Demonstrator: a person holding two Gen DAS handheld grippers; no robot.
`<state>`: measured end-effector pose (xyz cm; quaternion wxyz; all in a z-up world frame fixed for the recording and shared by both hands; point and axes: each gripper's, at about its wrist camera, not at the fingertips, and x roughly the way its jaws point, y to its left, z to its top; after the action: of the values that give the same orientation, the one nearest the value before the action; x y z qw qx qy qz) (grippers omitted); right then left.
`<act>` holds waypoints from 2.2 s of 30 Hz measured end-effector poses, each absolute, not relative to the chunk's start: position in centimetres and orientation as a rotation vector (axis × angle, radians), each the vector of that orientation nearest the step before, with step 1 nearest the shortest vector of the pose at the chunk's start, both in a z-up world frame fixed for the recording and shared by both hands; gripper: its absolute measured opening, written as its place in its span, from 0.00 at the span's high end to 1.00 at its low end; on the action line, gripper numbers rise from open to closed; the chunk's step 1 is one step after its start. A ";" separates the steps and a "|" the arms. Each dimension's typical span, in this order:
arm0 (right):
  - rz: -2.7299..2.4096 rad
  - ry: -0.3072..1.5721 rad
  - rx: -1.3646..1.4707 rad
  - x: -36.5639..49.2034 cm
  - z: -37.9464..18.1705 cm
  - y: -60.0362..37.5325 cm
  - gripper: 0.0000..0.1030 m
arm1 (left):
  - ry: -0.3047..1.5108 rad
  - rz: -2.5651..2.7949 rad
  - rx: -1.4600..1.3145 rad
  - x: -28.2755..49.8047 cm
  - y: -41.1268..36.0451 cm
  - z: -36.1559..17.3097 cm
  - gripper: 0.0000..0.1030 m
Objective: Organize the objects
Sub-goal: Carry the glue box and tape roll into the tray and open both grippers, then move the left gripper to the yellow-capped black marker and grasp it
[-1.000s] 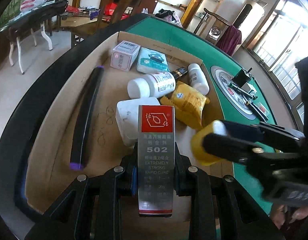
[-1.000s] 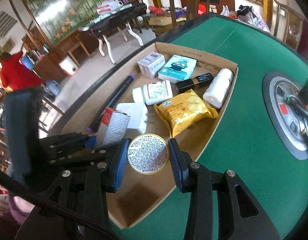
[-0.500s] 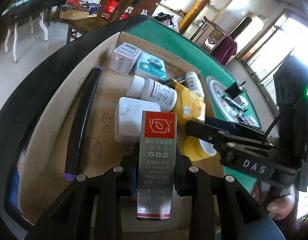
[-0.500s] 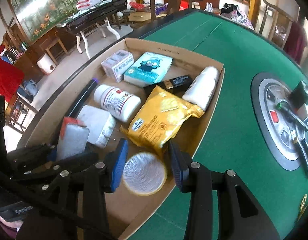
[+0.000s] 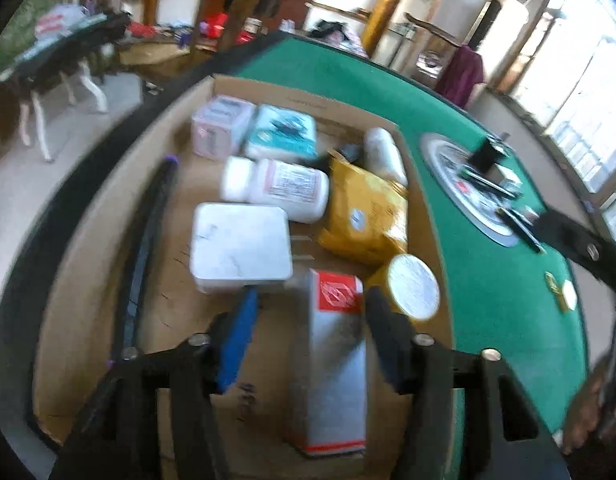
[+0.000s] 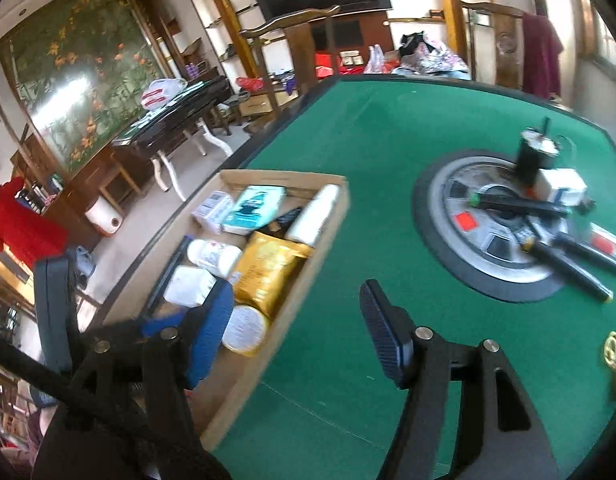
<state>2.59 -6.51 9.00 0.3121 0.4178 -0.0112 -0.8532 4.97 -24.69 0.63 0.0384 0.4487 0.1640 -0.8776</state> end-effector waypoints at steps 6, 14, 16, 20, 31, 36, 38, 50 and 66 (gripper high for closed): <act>-2.345 -0.012 1.080 2.7 9.8 -2.2 0.37 | 0.292 -2.644 1.208 7.1 -22.9 3.7 0.50; -2.442 -0.054 1.053 3.9 11.1 3.8 0.29 | 0.049 -2.630 0.954 9.1 -19.6 8.2 0.41; -2.466 -0.063 1.058 4.2 11.1 5.2 0.29 | 0.025 -2.629 0.936 9.1 -19.0 8.8 0.41; -2.510 -0.087 1.053 5.3 11.4 7.9 0.30 | -0.042 -2.637 0.896 9.5 -17.0 10.0 0.41; -2.602 -0.163 1.021 7.1 12.1 13.3 0.29 | -0.192 -2.651 0.814 10.1 -12.9 11.8 0.34; -2.643 -0.197 1.018 6.5 12.6 15.5 0.29 | -0.218 -2.659 0.833 9.6 -12.1 11.6 0.34; -2.665 -0.205 1.011 6.0 12.9 16.4 0.29 | -0.223 -2.663 0.844 9.2 -11.8 11.4 0.34; -2.830 -0.489 0.866 -2.0 20.8 26.2 0.25 | -0.217 -2.995 0.931 2.1 -7.1 19.1 0.31; -2.700 -0.764 1.137 -8.5 8.6 31.0 0.17 | -0.842 -3.160 1.394 -11.4 10.1 4.3 0.12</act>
<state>-8.55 30.95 8.61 0.0572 0.3750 -0.2519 -0.8903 -11.36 10.13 4.34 -0.2052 0.3837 -0.2319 -0.8700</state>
